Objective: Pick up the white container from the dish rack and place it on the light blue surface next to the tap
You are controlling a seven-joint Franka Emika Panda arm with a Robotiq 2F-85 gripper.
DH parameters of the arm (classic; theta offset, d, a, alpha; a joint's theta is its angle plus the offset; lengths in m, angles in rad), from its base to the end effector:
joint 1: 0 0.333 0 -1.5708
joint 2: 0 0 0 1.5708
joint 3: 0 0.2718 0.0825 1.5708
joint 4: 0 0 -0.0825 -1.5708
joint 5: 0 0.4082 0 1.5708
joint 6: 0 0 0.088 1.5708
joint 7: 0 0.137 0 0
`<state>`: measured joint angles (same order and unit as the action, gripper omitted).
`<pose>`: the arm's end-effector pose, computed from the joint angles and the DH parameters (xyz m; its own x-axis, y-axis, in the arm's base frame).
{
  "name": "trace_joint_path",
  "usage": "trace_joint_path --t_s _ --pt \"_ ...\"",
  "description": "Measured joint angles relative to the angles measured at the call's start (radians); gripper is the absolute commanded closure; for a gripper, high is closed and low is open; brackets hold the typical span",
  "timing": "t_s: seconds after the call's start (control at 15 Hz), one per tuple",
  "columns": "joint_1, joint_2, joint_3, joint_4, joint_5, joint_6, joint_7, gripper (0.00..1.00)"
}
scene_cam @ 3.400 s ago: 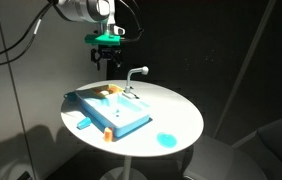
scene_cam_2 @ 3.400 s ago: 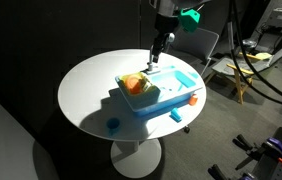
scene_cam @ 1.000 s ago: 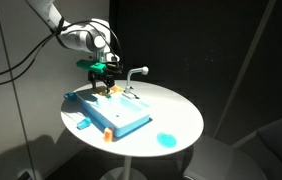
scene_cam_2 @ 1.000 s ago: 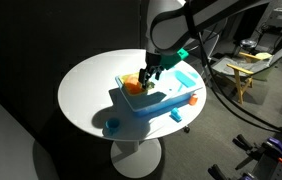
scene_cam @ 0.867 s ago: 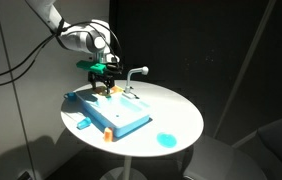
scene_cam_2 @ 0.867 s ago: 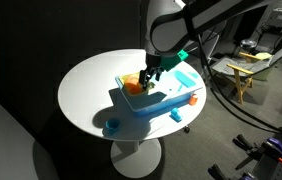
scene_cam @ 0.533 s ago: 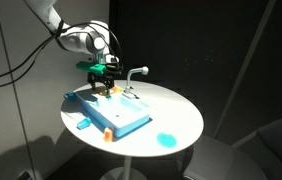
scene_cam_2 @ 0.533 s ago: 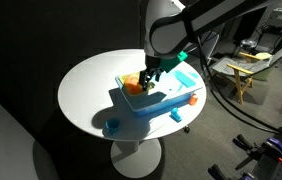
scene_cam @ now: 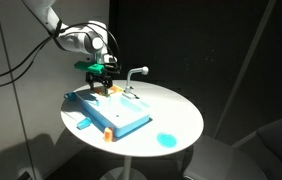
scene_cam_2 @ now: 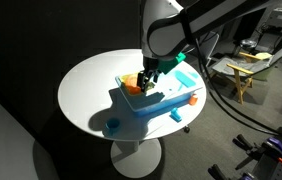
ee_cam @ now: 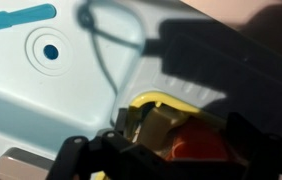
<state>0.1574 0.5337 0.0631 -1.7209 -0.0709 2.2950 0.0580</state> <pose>0.6562 0.1423 0.1984 0.9793 0.1979 0.0427 0.1972 -0.9802 0.0205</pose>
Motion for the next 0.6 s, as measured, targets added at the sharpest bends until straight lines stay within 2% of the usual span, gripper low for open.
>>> trace_joint_path --t_s 0.6 --pt "0.000 0.046 -0.008 0.064 -0.013 -0.007 0.000 0.00"
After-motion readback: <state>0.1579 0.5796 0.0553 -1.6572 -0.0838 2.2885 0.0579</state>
